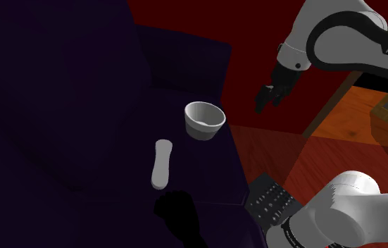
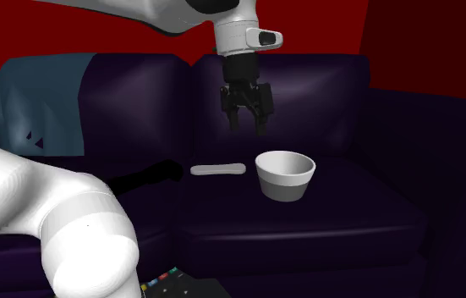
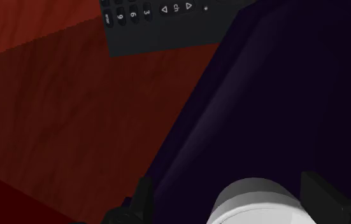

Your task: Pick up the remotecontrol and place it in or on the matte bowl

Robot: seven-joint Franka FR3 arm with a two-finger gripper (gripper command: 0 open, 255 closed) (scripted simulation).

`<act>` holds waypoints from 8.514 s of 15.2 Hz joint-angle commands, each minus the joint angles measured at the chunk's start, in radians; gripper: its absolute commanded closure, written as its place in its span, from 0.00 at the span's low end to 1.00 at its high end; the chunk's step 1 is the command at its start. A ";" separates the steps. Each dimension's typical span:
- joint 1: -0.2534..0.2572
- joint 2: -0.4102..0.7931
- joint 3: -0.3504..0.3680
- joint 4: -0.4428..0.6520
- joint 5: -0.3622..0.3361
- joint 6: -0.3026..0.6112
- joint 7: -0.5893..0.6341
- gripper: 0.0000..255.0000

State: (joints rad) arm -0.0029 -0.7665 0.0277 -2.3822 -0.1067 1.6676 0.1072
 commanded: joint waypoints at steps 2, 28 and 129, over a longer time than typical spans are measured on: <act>0.003 0.007 0.019 -0.013 0.015 0.016 0.034 0.00; 0.024 0.719 0.486 0.170 0.089 0.482 0.927 0.00; -0.192 0.754 0.231 0.339 0.074 0.358 0.510 1.00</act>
State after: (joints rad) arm -0.1951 -0.0142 0.2593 -2.0388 -0.0320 2.0199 0.6166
